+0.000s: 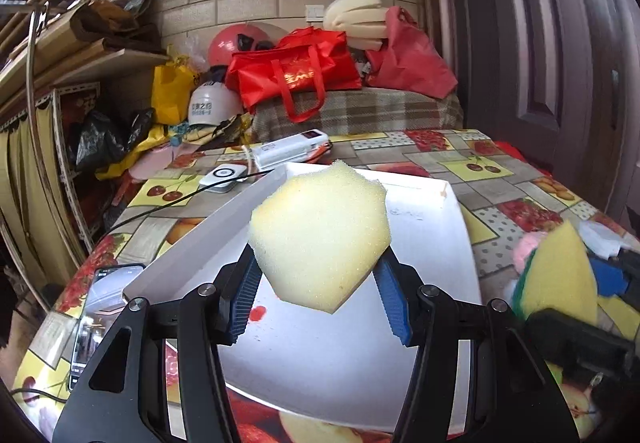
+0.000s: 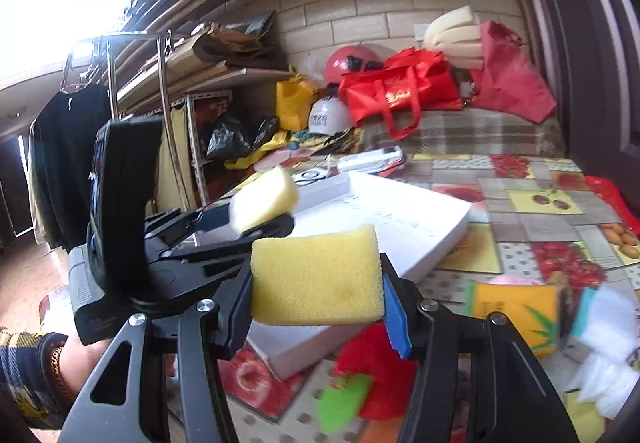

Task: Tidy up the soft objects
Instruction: 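Carry the foam in the left tool while the right tool carries the sponge over the white tray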

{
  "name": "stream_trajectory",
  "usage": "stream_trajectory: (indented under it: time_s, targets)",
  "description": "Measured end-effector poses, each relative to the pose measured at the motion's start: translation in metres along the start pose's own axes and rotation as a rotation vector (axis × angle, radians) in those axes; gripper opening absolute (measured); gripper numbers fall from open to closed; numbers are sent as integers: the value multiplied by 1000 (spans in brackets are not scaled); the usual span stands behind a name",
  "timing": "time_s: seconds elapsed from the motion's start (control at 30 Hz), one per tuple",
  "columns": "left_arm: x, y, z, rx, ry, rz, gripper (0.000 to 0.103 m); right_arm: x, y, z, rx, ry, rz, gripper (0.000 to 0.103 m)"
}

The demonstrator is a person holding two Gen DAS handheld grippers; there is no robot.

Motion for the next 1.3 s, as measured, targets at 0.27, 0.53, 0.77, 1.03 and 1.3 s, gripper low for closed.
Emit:
stream_trajectory:
  time_s: [0.27, 0.53, 0.77, 1.03, 1.3]
  targets:
    - [6, -29, 21, 32, -19, -65, 55, 0, 7, 28, -48, -27, 48, 55]
    - [7, -40, 33, 27, -42, -128, 55, 13, 5, 58, -45, -31, 111, 55]
    - [8, -32, 35, 8, -48, -94, 55, 19, 55, 63, -101, -14, 224, 55]
    - [6, -24, 52, -26, -108, -87, 55, 20, 84, 59, -160, 1, 264, 55]
    - [3, -23, 60, -21, -140, -93, 55, 31, 41, 72, -183, -8, 53, 56]
Point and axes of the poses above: each gripper's, at about its wrist camera, not at the fingertips, and z roughly the way its jaws point, y to its right, x to its top, the point moved 10 cm from there along z, roughly the way its jaws point, and after that the axes turned 4 degrees about -y, right-handed, at the moved point
